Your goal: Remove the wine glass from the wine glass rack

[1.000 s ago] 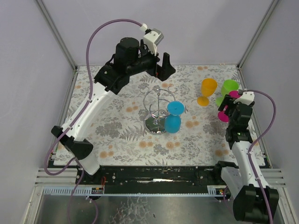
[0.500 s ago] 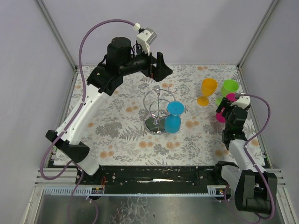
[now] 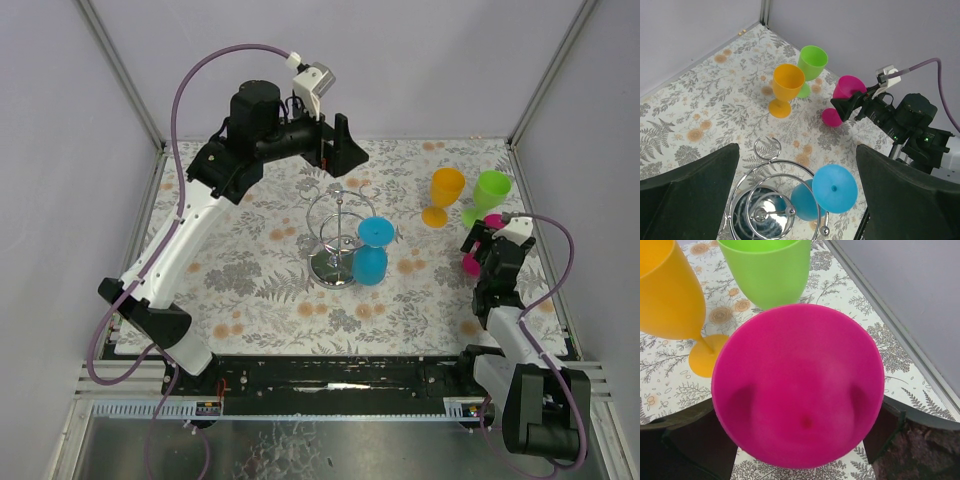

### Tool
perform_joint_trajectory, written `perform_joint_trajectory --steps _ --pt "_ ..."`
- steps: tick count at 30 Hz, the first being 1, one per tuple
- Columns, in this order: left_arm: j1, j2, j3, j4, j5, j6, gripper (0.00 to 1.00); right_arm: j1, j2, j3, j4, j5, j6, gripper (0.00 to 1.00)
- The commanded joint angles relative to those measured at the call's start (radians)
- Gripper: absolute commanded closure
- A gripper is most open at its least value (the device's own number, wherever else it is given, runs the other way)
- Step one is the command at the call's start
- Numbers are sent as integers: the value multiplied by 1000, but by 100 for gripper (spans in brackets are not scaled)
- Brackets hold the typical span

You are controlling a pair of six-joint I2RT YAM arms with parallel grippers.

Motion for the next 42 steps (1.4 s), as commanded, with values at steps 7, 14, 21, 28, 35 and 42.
perform_joint_trajectory --steps 7,14,21,28,35,42 --pt "9 -32 -36 43 36 -24 0 -5 -41 -13 85 -40 15 1" --pt "11 -54 -60 45 28 -29 0 -6 -128 19 23 -34 17 1" --pt "34 -71 -82 56 23 -50 0 -6 -343 153 -177 35 -98 1" --pt "113 -72 -112 91 56 -163 0 -6 -391 494 -507 44 -72 1" --pt "221 -58 -149 135 104 -317 0 -5 -48 1058 -1136 -434 279 15" --pt "299 -56 -183 172 144 -393 0 -6 148 1260 -1364 -853 481 28"
